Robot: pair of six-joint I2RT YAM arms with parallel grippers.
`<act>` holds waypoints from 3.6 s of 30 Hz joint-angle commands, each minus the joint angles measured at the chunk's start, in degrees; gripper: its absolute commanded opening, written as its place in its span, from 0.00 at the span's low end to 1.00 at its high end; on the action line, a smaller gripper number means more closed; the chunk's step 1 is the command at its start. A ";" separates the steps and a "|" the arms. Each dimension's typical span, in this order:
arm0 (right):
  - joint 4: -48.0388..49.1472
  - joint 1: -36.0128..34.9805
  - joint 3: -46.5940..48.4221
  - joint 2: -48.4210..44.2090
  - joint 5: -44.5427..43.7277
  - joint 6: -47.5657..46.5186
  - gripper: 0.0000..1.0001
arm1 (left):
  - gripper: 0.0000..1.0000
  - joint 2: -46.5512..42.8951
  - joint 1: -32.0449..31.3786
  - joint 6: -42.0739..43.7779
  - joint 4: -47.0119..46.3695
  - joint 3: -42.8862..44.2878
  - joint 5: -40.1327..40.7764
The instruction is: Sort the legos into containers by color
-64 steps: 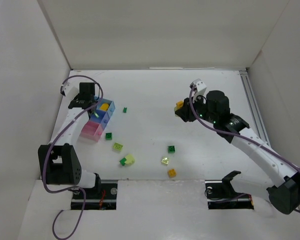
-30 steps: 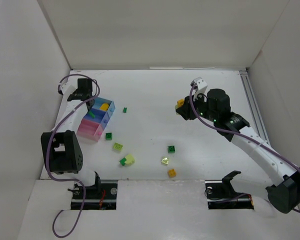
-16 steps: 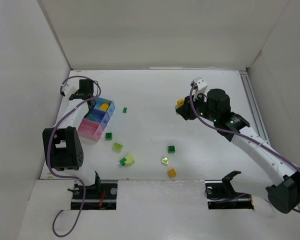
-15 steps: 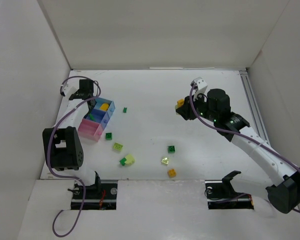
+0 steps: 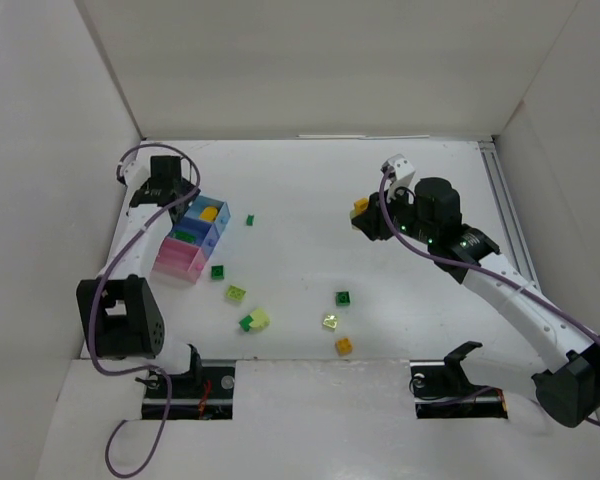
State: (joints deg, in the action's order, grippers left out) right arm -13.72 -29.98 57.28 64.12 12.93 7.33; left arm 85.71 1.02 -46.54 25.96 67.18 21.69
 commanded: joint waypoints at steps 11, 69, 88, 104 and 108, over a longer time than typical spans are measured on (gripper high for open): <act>6.06 1.41 4.15 4.08 24.74 -6.18 0.00 | 0.99 -24.63 -16.65 22.09 -22.76 -9.77 -37.45; 11.17 -2.28 9.09 9.89 57.21 -9.00 0.00 | 0.48 -21.90 -33.98 25.01 -51.71 -18.93 -77.33; 10.64 -1.75 6.62 7.61 60.37 -9.52 0.30 | 0.00 -21.90 -33.98 22.03 -49.25 -18.93 -67.75; 9.06 -1.75 4.95 8.13 59.14 -10.06 0.00 | 0.18 -20.94 -31.69 18.51 -51.53 -18.40 -71.09; 9.06 -1.75 4.95 8.13 58.62 -10.58 0.00 | 0.22 -22.17 -31.17 20.07 -48.74 -17.70 -68.02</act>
State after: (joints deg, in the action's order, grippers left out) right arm -5.15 -30.74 62.78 73.52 66.35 -0.56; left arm 65.06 -32.91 -25.76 -22.79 47.68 -54.48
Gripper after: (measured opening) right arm 0.427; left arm 0.439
